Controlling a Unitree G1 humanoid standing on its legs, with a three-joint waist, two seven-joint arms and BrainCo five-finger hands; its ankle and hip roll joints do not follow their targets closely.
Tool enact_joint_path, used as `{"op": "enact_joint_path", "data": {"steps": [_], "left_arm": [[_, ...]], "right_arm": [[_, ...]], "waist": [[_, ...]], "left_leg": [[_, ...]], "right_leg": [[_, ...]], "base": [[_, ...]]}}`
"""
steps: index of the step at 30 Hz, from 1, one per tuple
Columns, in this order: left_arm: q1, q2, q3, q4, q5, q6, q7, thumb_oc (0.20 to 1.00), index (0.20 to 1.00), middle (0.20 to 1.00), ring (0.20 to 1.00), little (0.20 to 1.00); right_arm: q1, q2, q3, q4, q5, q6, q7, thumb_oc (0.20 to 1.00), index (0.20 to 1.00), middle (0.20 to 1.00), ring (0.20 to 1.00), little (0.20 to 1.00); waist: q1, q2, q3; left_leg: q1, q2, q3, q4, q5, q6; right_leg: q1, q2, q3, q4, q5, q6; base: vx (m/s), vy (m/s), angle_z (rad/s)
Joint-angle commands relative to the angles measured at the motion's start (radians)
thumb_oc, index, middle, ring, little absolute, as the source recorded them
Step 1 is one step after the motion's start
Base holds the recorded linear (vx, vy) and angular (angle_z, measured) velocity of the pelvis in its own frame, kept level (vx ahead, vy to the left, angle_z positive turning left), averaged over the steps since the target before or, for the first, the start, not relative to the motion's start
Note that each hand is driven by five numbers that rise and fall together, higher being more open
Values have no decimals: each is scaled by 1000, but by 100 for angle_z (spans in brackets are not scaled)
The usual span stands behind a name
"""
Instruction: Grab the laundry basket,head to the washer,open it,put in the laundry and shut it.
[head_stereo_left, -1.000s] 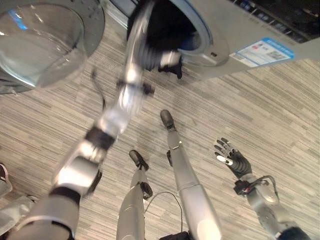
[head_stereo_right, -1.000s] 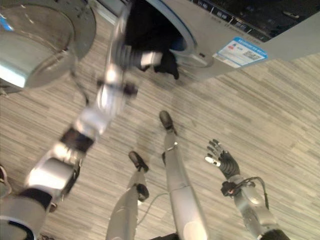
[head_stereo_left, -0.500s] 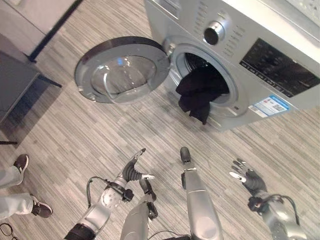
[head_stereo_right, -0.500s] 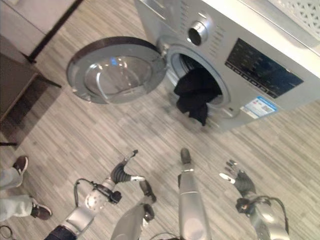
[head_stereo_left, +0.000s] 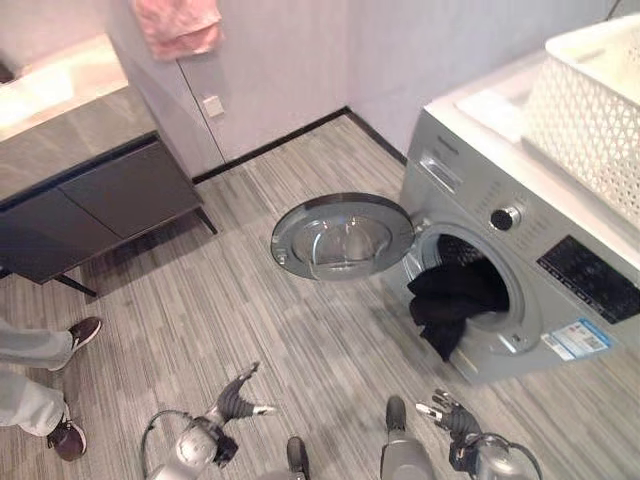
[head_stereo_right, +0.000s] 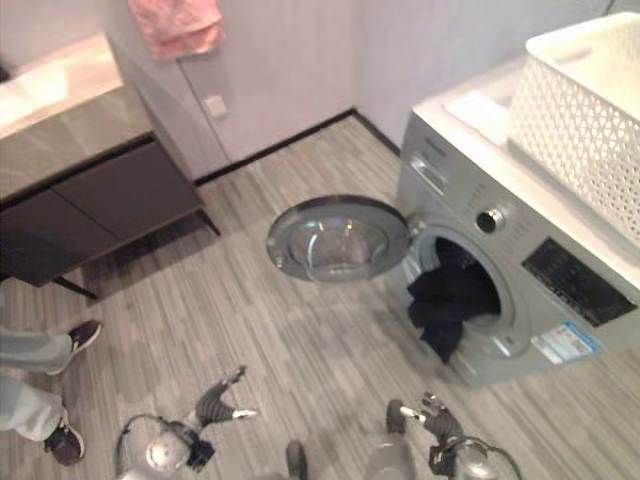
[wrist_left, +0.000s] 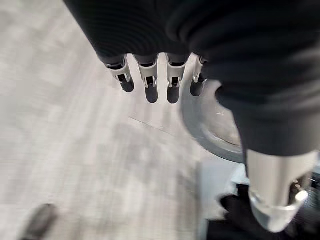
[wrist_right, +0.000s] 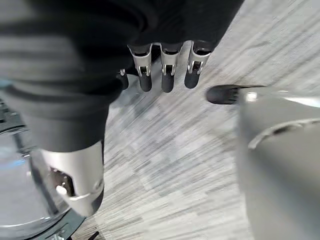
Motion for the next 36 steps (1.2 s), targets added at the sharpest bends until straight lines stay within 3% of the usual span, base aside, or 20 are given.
{"op": "enact_joint_path", "data": {"steps": [1, 7, 8, 9, 10, 11, 13, 14, 16, 17, 18, 19, 20, 24, 25, 27, 29, 36], "left_arm": [[-42, 24, 34, -55, 44, -8, 17, 1000, 1000, 1000, 1000, 1000], [8, 1, 74, -47, 31, 4, 29, 1000, 1000, 1000, 1000, 1000], [44, -13, 93, -67, 16, 5, 25, 1000, 1000, 1000, 1000, 1000], [44, -13, 94, -68, 16, 5, 25, 1000, 1000, 1000, 1000, 1000], [40, -11, 100, -72, -16, 14, 24, 1000, 1000, 1000, 1000, 1000], [39, -11, 100, -72, -16, 14, 24, 1000, 1000, 1000, 1000, 1000], [27, -14, 95, -78, -31, 15, 28, 1000, 1000, 1000, 1000, 1000], [32, -15, 96, -88, -38, 15, 24, 1000, 1000, 1000, 1000, 1000], [35, -18, 100, -106, -63, 12, 28, 1000, 1000, 1000, 1000, 1000], [38, -18, 96, -131, -93, 5, 30, 1000, 1000, 1000, 1000, 1000], [38, -18, 96, -131, -93, 5, 30, 1000, 1000, 1000, 1000, 1000], [35, -7, 93, -148, -104, -3, 40, 1000, 1000, 1000, 1000, 1000], [28, -2, 88, -155, -106, -4, 40, 1000, 1000, 1000, 1000, 1000], [16, -3, 87, -152, -117, -18, 43, 1000, 1000, 1000, 1000, 1000], [14, -7, 81, -140, -116, -25, 44, 1000, 1000, 1000, 1000, 1000], [13, -1, 72, -139, -112, -32, 46, 1000, 1000, 1000, 1000, 1000], [5, 28, 52, -159, -101, -40, 54, 1000, 1000, 1000, 1000, 1000], [-28, 38, 16, -195, -141, -46, 122, 1000, 1000, 1000, 1000, 1000]], "right_arm": [[-20, -17, -14, -22, -29, -1, -9, 1000, 1000, 1000, 1000, 1000], [4, -15, 1, 7, -116, 16, -20, 1000, 1000, 1000, 1000, 1000], [11, -13, 11, 22, -135, 28, -34, 1000, 1000, 1000, 1000, 1000], [10, -13, 11, 22, -135, 28, -34, 1000, 1000, 1000, 1000, 1000], [-4, -9, 24, 56, -137, 30, -52, 1000, 1000, 1000, 1000, 1000], [-5, -9, 24, 57, -137, 30, -52, 1000, 1000, 1000, 1000, 1000], [-31, -5, 53, 90, -147, 29, -70, 1000, 1000, 1000, 1000, 1000], [-41, 0, 69, 108, -159, 31, -77, 1000, 1000, 1000, 1000, 1000], [-80, 8, 99, 128, -184, 37, -86, 1000, 1000, 1000, 1000, 1000], [-114, 15, 121, 136, -191, 30, -92, 1000, 1000, 1000, 1000, 1000], [-114, 15, 122, 136, -191, 30, -92, 1000, 1000, 1000, 1000, 1000], [-158, 22, 145, 156, -194, 21, -101, 1000, 1000, 1000, 1000, 1000], [-172, 30, 154, 160, -196, 14, -107, 1000, 1000, 1000, 1000, 1000], [-197, 34, 166, 172, -219, 11, -104, 1000, 1000, 1000, 1000, 1000], [-208, 39, 178, 172, -249, 17, -102, 1000, 1000, 1000, 1000, 1000], [-212, 39, 179, 168, -255, 20, -98, 1000, 1000, 1000, 1000, 1000], [-230, 54, 176, 176, -260, 23, -113, 1000, 1000, 1000, 1000, 1000], [-368, 102, 144, 330, -227, 43, -222, 1000, 1000, 1000, 1000, 1000]], "waist": [[1, 8, 29], [21, -26, -5], [42, -57, -1], [41, -58, -2], [72, -82, 34], [70, -78, 33], [96, -93, 64], [98, -93, 60], [124, -90, 58], [139, -84, 57], [139, -85, 57], [175, -68, 70], [180, -58, 72], [177, -34, 83], [186, -20, 84], [190, -20, 87], [196, -11, 103], [231, 18, 145]], "left_leg": [[-72, -12, 60, 96, -92, 37], [-43, 14, 36, 132, -111, 24], [-53, 56, 25, 274, -130, 14], [-57, 57, 25, 276, -128, 14], [-180, 107, -27, 543, -17, 6], [-190, 112, -33, 554, -22, 4], [-300, 98, -119, 731, 7, 47], [-329, 101, -141, 757, -17, 61], [-377, 55, -221, 682, -43, 69], [-369, 37, -300, 470, -21, 47], [-368, 37, -300, 467, -19, 47], [-378, 29, -432, 272, 78, 5], [-386, 42, -482, 186, 123, -10], [-395, 80, -451, 72, 155, -32], [-379, 83, -404, 92, 165, -42], [-388, 67, -371, 135, 147, -41], [-427, 32, -314, 184, 129, -42], [-529, 5, -251, 211, 105, -24]], "right_leg": [[-8, 18, -42, 151, -176, 24], [50, 34, -53, 161, -222, 6], [111, 81, -30, 152, -285, -37], [109, 81, -30, 149, -282, -38], [133, 132, 6, 151, -298, -88], [130, 136, 3, 151, -299, -89], [131, 179, 30, 163, -314, -119], [132, 195, 32, 164, -330, -124], [136, 206, 60, 160, -340, -111], [132, 218, 93, 160, -354, -105], [132, 217, 92, 160, -354, -105], [135, 242, 147, 170, -382, -107], [131, 255, 170, 175, -395, -109], [138, 241, 198, 189, -427, -96], [152, 207, 214, 199, -434, -76], [152, 175, 221, 201, -431, -62], [119, 113, 230, 190, -410, -34], [35, 50, 211, 122, -334, -3]], "base": [[78, -69, 4], [85, -161, 17], [118, -249, 1], [83, -517, 2], [-47, -272, -3], [-65, -371, -13], [-32, -220, -16], [60, -179, 2], [189, -21, -10], [184, 63, -41], [285, 163, -67], [216, 161, -61], [289, 223, -59], [197, 221, -28], [373, 476, -70], [218, 303, -97], [91, 262, -84], [-31, 147, -15]]}}
